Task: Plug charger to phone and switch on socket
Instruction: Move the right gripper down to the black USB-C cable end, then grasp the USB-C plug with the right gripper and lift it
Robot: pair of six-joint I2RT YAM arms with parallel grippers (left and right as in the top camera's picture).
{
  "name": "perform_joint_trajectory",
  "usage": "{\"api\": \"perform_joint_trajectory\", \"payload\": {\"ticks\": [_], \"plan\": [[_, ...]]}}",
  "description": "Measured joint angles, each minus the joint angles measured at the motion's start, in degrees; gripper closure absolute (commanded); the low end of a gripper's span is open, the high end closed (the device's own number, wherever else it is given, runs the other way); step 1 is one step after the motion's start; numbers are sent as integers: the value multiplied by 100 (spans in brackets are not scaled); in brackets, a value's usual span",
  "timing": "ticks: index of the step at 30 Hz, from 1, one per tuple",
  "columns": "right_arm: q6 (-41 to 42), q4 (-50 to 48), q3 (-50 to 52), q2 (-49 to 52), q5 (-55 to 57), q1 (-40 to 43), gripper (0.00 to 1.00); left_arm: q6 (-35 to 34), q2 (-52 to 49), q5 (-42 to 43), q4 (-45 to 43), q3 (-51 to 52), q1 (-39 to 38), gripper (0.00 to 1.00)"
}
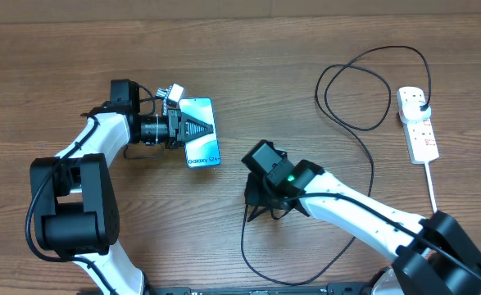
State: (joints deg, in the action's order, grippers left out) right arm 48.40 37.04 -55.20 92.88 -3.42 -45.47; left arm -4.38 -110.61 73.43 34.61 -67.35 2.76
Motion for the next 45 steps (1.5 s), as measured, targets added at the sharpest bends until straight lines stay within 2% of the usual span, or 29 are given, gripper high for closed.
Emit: {"api": "perform_joint_trajectory", "payload": {"ticks": [3, 14, 33, 36, 38, 40, 45], "plan": [[44, -107, 0, 175, 52, -81, 60, -2, 0, -33, -42, 0, 0, 96], [278, -188, 0, 498, 140, -369, 60, -13, 0, -197, -61, 0, 0, 96], [516, -308, 0, 763, 389, -374, 62, -17, 0, -216, -61, 0, 0, 96], [529, -339, -55, 813, 391, -378, 67, -17, 0, -216, -61, 0, 0, 96], [520, -326, -63, 824, 393, -380, 80, -17, 0, -216, -61, 0, 0, 96], [527, -289, -70, 844, 382, -380, 85, -17, 0, -216, -61, 0, 0, 96], [557, 4, -118, 857, 396, -380, 87, -17, 2, -216, -57, 0, 0, 96]]}}
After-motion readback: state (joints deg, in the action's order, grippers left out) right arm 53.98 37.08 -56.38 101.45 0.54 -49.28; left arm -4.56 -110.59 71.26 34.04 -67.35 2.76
